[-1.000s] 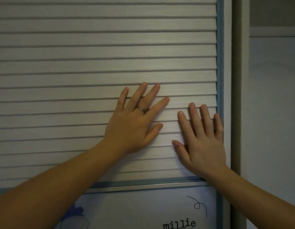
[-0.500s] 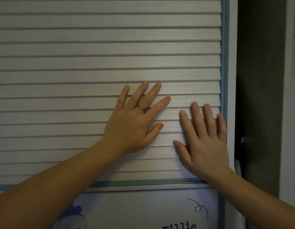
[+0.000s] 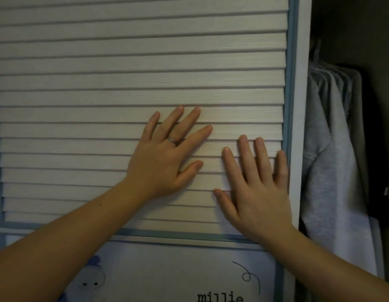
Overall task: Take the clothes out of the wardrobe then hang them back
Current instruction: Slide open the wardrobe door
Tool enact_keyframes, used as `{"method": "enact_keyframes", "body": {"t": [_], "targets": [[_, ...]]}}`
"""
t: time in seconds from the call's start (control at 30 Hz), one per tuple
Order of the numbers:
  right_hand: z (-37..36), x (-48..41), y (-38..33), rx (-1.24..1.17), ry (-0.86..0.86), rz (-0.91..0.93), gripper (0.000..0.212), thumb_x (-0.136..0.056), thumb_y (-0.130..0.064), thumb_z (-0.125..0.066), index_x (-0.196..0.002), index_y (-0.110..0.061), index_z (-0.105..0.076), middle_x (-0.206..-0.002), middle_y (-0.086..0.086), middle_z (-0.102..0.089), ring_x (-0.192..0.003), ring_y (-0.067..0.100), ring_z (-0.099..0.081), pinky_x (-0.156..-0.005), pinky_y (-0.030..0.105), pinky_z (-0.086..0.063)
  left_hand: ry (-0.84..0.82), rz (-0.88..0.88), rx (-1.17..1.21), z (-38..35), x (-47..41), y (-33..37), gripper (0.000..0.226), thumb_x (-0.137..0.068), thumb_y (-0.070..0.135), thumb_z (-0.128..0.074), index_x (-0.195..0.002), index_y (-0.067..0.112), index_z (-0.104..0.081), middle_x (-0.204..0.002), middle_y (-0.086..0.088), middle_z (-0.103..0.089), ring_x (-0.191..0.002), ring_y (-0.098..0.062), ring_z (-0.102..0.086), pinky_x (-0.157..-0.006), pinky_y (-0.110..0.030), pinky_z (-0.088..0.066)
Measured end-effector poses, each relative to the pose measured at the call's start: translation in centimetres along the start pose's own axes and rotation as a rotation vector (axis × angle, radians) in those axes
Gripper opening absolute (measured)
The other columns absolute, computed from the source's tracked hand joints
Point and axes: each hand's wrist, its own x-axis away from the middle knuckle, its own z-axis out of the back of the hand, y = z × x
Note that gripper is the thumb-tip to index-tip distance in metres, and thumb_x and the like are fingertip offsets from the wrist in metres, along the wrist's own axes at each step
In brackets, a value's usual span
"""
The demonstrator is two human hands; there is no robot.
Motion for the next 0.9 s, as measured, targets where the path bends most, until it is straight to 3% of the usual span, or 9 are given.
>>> {"method": "enact_keyframes", "body": {"t": [0.27, 0.57, 0.9], "targets": [[-0.5, -1.9, -6.0, -0.032, -0.044, 0.052, 0.073, -0.096, -0.058, -0.039, -0.154, -0.016, -0.026, -0.162, 0.013, -0.013, -0.150, 0.035, -0.009, -0.114, 0.067, -0.009, 0.012, 0.079, -0.024, 0.4, 4.4, -4.9, 0.061, -0.097, 0.050, -0.042, -0.152, 0.025, -0.036, -0.162, -0.007, -0.024, -0.150, -0.030, -0.021, -0.116, -0.058, -0.021], [-0.9, -4.2, -12.8, -0.081, -0.105, 0.116, 0.077, -0.093, -0.057, -0.044, -0.155, -0.016, -0.024, -0.163, 0.012, -0.012, -0.150, 0.037, -0.007, -0.113, 0.068, -0.007, -0.005, 0.277, 0.000, 0.7, 10.0, -9.4, 0.061, -0.098, 0.047, -0.039, -0.153, 0.024, -0.033, -0.164, -0.006, -0.019, -0.152, -0.029, -0.013, -0.119, -0.056, -0.016], [-0.3, -6.7, -16.6, -0.090, -0.190, 0.390, 0.079, -0.086, -0.050, -0.052, -0.153, -0.016, -0.029, -0.163, 0.015, -0.011, -0.150, 0.034, -0.010, -0.116, 0.063, -0.009, -0.055, 0.589, 0.060, 0.8, 16.4, -13.0, 0.063, -0.098, 0.045, -0.034, -0.157, 0.029, -0.021, -0.167, 0.002, -0.003, -0.153, -0.021, 0.000, -0.122, -0.050, -0.004]]}}
